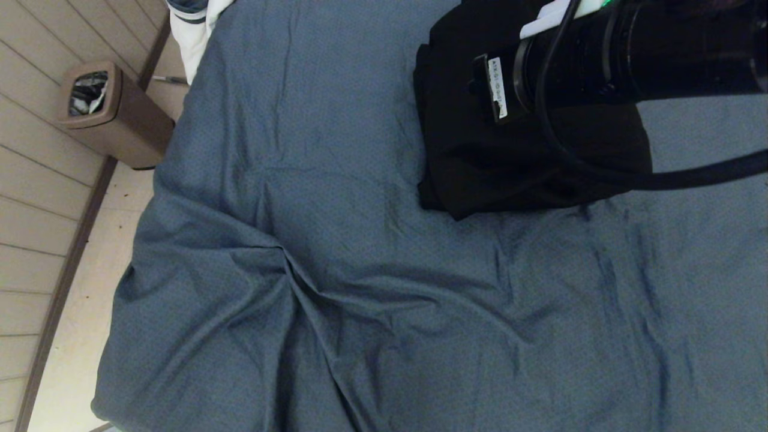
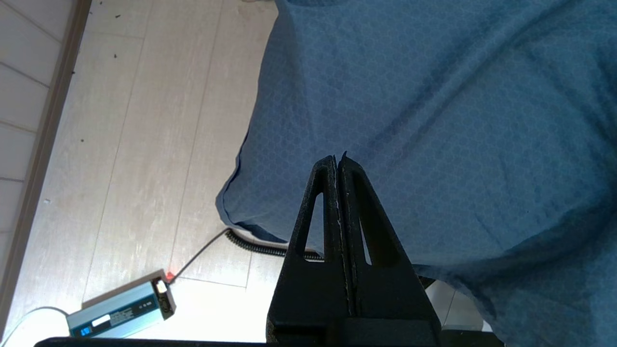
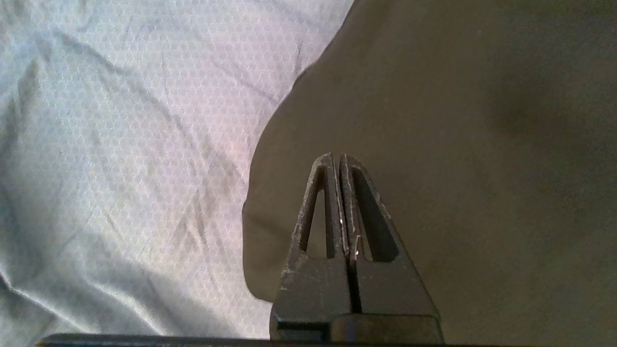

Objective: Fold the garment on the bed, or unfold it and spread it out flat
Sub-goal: Unfold the black sweatshirt

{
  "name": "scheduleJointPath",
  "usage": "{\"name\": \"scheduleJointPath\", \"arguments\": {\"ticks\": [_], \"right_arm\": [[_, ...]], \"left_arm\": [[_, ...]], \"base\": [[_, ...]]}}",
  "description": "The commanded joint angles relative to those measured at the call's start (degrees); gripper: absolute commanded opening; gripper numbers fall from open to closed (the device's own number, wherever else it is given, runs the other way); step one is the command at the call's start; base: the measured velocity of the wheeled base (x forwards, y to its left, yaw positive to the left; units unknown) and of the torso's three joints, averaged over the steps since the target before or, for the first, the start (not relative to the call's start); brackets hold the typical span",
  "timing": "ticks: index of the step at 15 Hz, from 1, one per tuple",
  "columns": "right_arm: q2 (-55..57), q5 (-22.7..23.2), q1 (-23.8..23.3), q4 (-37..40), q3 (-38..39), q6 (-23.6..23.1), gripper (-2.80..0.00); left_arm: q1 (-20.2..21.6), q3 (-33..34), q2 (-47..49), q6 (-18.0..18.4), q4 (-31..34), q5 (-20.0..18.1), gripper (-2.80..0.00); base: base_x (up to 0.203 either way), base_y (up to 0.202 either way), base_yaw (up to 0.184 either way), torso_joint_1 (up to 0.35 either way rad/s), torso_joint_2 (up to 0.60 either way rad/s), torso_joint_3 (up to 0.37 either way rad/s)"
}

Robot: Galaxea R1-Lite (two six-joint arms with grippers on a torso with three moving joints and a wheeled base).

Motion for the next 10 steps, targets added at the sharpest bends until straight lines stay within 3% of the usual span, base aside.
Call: {"name": "scheduleJointPath", "arguments": {"ticks": [1,10], "right_arm": [[-0.13,-0.41,0.04,0.04,0.03,-0.16,-2.8],[-0.13,-1.38,-0.05,-1.19,0.38,-0.84,-2.8]], "left_arm": [[0.04,0.0,0.09,-0.03,0.07,0.02,-2.8],[-0.05,0.0,0.09,-0.03,-0.02,0.02,-2.8]], "base": [[0.0,0.0,0.0,0.0,0.0,0.0],[0.0,0.0,0.0,0.0,0.0,0.0]]}}
